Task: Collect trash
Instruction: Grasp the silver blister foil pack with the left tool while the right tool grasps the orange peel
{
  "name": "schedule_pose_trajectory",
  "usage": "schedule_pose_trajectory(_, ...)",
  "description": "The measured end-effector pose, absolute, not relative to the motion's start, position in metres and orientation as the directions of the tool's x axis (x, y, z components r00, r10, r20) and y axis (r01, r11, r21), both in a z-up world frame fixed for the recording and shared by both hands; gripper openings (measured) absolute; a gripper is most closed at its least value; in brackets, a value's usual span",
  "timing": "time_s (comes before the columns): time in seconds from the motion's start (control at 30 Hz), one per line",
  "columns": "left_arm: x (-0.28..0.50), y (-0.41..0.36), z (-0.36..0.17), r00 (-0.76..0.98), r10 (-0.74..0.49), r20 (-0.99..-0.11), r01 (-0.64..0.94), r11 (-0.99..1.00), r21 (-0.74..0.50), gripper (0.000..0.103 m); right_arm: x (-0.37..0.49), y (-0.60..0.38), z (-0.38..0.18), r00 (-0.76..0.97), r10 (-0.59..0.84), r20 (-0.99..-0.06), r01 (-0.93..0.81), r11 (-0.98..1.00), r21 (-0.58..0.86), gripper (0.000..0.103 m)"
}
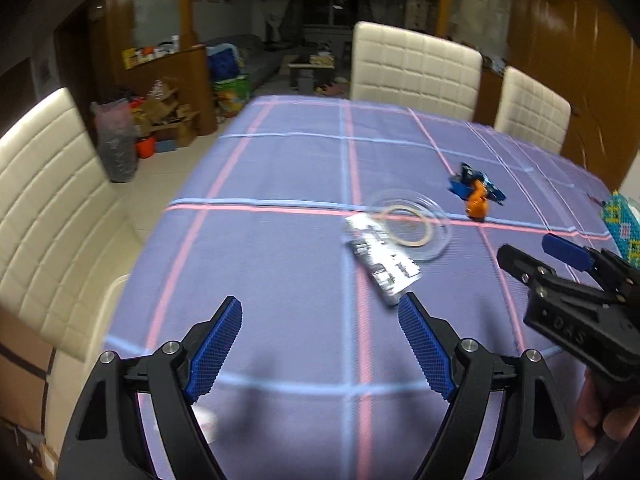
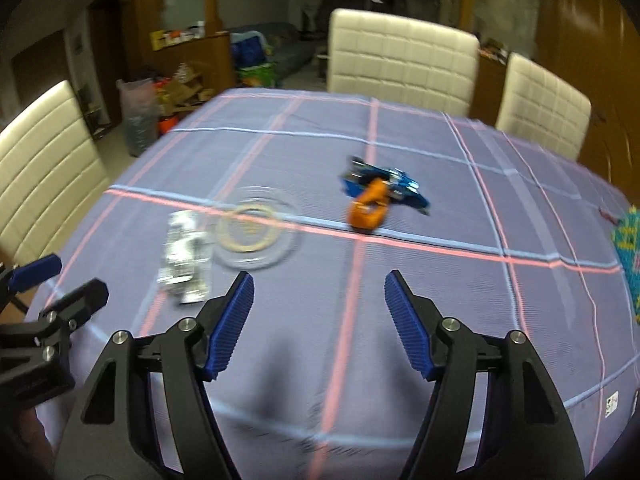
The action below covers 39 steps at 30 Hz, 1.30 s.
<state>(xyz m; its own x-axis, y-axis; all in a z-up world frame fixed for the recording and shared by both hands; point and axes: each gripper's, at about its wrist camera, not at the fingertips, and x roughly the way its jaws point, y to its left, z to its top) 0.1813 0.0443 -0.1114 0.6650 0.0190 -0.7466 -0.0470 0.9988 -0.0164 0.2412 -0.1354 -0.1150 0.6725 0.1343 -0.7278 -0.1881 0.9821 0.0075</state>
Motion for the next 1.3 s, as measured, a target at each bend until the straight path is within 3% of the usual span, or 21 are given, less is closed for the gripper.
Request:
schedule_pose_trajectory(0.43,0.241,0.014,-0.146,0.599,0.036,-0.8,-0.015,0.999,0.033,0.077,0.331,-0.153,-0.143,0.605,0.142,-0.784,-0.149,0.987,0.063,0.066)
schedule_pose_trajectory(0.53,0.246,0.021,-0.152,0.582,0.035,-0.812,-0.025,0.999,0.025,0.052,0.342,-0.151,-0.15,0.592,0.133,-0.795,-0.136,0.989,0.065,0.065)
schedule_pose_trajectory(0.57,0.246,0.023,-0.151,0.59,0.048,-0.806,-0.031,0.999,0.036,0.039,0.343,-0.15,-0.152,0.587,0.129,-0.799,-0.132,0.989,0.063,0.056)
schedule_pose_trajectory(0.6,0.247,0.025,-0.15,0.59,0.041,-0.806,-0.026,0.999,0.032,0.035,0.345,-0.149,-0.155,0.583,0.118,-0.804,-0.125,0.991,0.055,0.053)
schedule_pose_trajectory(0.63,0.248,0.026,-0.149,0.588,0.038,-0.808,-0.025,0.999,0.029,0.027,0.343,-0.148,-0.154,0.599,0.1,-0.795,-0.121,0.992,0.034,0.04)
schedule_pose_trajectory(0.67,0.249,0.028,-0.149,0.586,0.037,-0.809,-0.027,0.999,0.026,0.027,0.341,-0.146,-0.154,0.605,0.092,-0.791,-0.128,0.992,0.018,0.033)
schedule_pose_trajectory(0.73,0.249,0.031,-0.148,0.592,0.048,-0.804,-0.045,0.999,0.027,0.026,0.336,-0.146,-0.153,0.605,0.094,-0.791,-0.132,0.991,0.017,0.029)
schedule_pose_trajectory(1.3,0.199,0.042,-0.111,0.655,0.064,-0.753,-0.068,0.997,0.025,0.025,0.252,-0.124,-0.122,0.645,0.135,-0.752,-0.229,0.973,-0.021,0.028)
